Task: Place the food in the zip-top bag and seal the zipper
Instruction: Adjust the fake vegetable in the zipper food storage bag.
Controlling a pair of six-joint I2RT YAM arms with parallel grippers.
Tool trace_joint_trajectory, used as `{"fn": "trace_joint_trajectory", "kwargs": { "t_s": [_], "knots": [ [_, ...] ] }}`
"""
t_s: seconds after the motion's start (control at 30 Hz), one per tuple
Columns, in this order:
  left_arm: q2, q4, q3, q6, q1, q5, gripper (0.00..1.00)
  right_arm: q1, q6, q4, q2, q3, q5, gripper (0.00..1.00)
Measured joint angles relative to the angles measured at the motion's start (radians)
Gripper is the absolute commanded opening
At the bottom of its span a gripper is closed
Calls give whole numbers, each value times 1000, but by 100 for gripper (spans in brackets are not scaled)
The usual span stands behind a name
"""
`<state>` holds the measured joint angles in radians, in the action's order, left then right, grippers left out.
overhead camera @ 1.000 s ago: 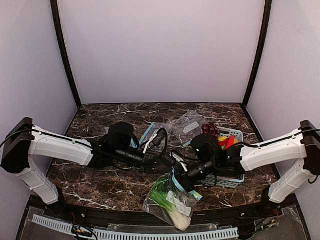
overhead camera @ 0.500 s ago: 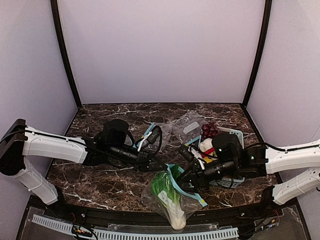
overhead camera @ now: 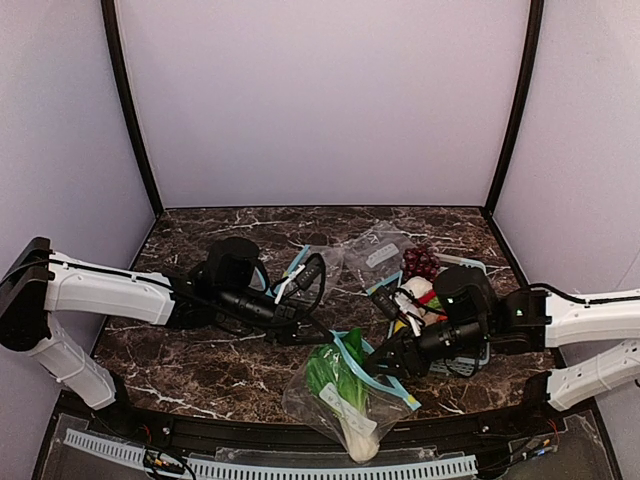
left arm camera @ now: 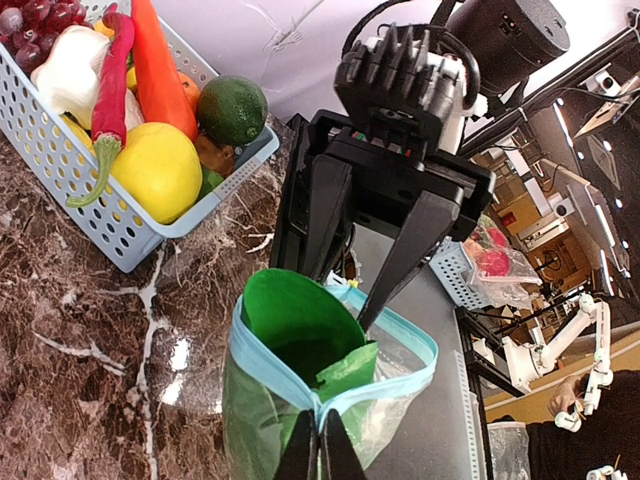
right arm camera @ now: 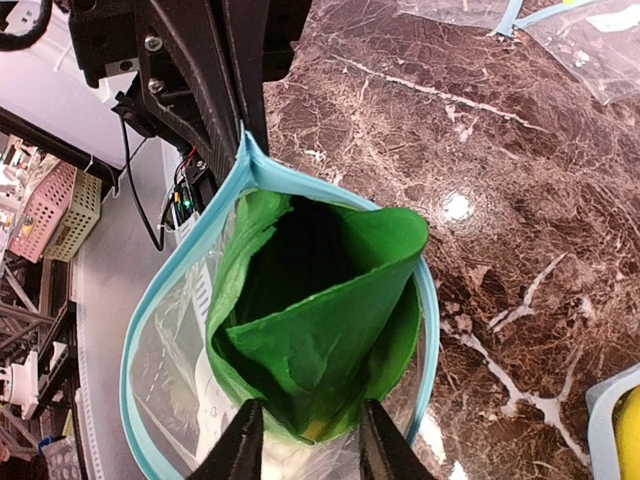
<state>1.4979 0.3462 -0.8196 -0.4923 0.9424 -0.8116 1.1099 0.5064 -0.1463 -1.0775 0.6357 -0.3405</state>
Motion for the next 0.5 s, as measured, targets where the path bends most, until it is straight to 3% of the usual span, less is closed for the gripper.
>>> {"fn": "trace_joint_trajectory", "kwargs": {
  "t_s": [0.2, 0.5],
  "knots": [
    [0, 0, 0, 0, 0, -1, 1, 0, 20, 59, -54, 0, -25, 17],
    [6, 3, 0, -9, 0, -5, 1, 14, 38, 290, -236, 2, -95, 14]
  ]
}}
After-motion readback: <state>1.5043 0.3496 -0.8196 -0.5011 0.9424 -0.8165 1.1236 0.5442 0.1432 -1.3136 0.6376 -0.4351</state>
